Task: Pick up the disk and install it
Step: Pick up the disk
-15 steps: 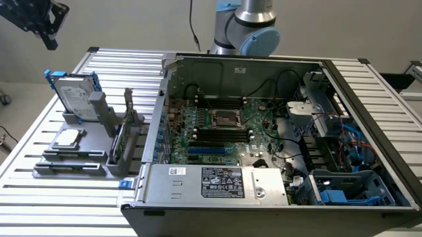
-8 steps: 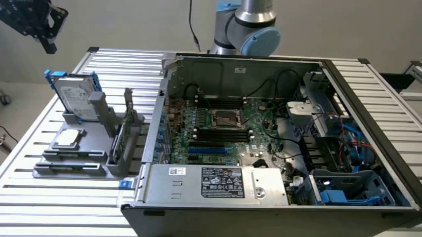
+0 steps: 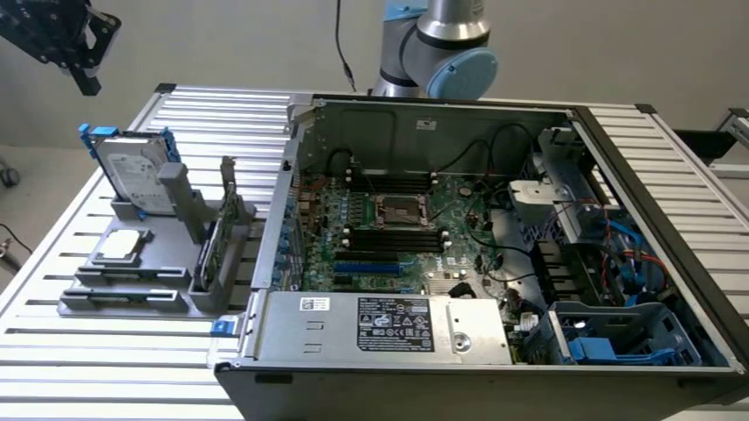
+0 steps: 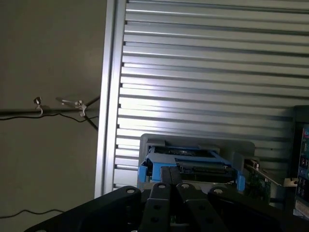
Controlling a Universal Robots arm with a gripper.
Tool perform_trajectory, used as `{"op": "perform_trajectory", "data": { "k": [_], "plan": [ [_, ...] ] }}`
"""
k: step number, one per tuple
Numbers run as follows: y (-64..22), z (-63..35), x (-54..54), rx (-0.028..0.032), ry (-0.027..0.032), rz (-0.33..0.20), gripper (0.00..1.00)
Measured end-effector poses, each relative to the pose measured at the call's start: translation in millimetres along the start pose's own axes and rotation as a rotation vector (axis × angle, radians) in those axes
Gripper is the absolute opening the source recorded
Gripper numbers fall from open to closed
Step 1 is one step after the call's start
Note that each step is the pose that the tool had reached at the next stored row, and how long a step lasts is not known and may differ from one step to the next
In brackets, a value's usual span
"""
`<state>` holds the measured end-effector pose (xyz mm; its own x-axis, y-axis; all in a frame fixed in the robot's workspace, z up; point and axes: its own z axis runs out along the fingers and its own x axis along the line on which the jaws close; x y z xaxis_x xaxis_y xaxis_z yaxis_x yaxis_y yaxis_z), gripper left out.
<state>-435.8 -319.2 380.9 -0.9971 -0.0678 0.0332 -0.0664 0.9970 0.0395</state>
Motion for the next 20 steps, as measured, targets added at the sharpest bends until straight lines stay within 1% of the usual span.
{"op": "perform_trajectory", "data": {
  "k": [7,13,16,20],
  "plan": [
    [0.0,0.1,0.0,0.0,0.0001,0.0,0.11],
    [0.0,8.2,4.0,0.0009,0.0004,-0.009,0.11],
    [-0.1,10.3,4.7,0.002,0.0018,-0.041,0.11],
    [-0.1,11.8,4.6,0.0044,0.0053,-0.111,0.11]
  ]
}}
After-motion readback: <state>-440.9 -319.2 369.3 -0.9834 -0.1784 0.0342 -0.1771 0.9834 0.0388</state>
